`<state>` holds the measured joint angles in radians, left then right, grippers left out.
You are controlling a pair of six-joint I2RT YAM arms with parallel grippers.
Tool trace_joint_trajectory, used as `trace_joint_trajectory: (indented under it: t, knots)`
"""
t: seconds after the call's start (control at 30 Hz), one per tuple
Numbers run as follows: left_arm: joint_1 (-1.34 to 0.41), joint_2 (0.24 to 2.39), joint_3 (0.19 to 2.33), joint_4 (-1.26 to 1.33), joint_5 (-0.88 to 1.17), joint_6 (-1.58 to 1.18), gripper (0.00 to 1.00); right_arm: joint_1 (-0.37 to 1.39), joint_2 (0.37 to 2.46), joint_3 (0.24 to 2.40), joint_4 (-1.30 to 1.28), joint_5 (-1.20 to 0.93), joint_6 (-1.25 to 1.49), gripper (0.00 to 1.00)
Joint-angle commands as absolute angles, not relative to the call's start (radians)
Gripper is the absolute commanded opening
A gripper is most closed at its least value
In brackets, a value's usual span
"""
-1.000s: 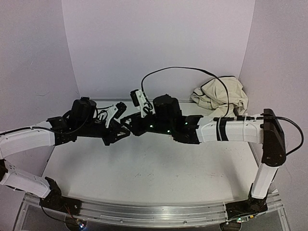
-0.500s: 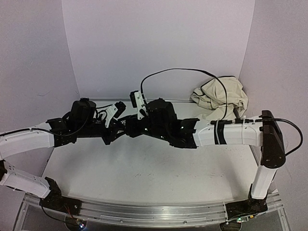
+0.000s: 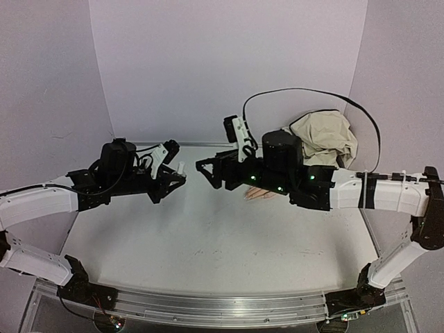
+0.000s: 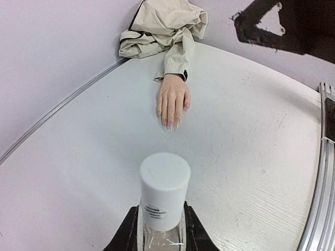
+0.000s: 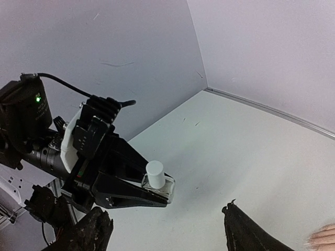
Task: Paint the nails
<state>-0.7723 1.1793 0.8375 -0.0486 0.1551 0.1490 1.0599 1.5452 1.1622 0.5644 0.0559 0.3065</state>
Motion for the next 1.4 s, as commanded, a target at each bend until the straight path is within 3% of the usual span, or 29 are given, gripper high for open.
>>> trace_joint_trajectory:
  t: [0.0, 0.23, 0.43, 1.0, 1.13, 1.37]
  knots:
    - [-0.769, 1.188, 0.895, 0.018, 0.241, 0.152, 0.0, 0.952, 1.465, 1.067, 0.634, -0.02, 0.338, 0.76]
    - [-0.769, 1.256, 0.939, 0.018, 0.723, 0.125, 0.0, 0.816, 1.435, 0.965, 0.784, -0.511, 0.381, 0.74]
    - [-0.77, 1.338, 0.979, 0.017, 0.956, 0.069, 0.0, 0.824, 1.533, 1.003, 1.013, -0.945, 0.456, 0.71]
    - [-0.779, 1.358, 0.985, 0.017, 1.029, 0.062, 0.0, 0.865, 1.719, 1.171, 1.041, -1.047, 0.471, 0.38]
    - [-0.779, 1.355, 0.986, 0.017, 1.032, 0.061, 0.0, 0.875, 1.737, 1.183, 1.043, -1.066, 0.469, 0.34]
    - [-0.779, 1.343, 0.98, 0.018, 0.995, 0.069, 0.0, 0.888, 1.759, 1.195, 1.045, -1.085, 0.477, 0.08]
